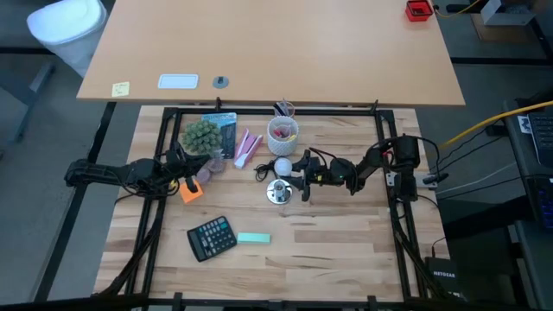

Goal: Screw lightbulb
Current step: Insert the lightbulb into the lamp

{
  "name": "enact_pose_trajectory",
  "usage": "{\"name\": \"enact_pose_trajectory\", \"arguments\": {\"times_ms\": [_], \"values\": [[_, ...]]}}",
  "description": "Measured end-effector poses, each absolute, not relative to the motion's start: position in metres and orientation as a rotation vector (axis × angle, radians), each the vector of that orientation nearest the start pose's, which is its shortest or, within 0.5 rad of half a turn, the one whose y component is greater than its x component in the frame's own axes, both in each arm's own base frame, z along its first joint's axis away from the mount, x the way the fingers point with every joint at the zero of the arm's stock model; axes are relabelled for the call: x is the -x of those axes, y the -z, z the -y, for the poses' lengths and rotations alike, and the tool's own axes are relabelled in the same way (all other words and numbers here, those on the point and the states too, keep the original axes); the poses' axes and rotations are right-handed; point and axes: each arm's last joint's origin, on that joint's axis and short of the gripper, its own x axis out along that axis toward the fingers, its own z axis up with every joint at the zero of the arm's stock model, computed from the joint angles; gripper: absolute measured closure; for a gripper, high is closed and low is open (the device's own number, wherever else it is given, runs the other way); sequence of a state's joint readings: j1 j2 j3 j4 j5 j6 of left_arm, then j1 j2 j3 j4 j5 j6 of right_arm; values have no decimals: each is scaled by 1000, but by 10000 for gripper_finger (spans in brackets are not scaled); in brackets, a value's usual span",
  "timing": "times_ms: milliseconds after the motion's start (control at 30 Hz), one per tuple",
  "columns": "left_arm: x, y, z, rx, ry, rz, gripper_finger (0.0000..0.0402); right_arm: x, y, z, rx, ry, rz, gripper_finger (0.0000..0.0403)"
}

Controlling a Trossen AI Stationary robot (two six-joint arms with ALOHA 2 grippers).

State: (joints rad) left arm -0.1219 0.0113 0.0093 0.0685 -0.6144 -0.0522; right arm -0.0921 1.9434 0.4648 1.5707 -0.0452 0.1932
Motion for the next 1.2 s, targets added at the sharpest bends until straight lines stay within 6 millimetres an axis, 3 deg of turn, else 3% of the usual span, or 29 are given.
{"name": "enact_pose_trajectory", "arguments": {"times_ms": [533,867,1200], "values": [[-94,-172,-5,75,-491,76,398,-305,-131,25,-232,-23,146,221],[-94,-172,-5,76,-491,76,398,-280,-111,13,-370,18,39,246],[-94,-172,-5,75,-491,76,398,-272,-105,-2,-305,88,16,240]]}}
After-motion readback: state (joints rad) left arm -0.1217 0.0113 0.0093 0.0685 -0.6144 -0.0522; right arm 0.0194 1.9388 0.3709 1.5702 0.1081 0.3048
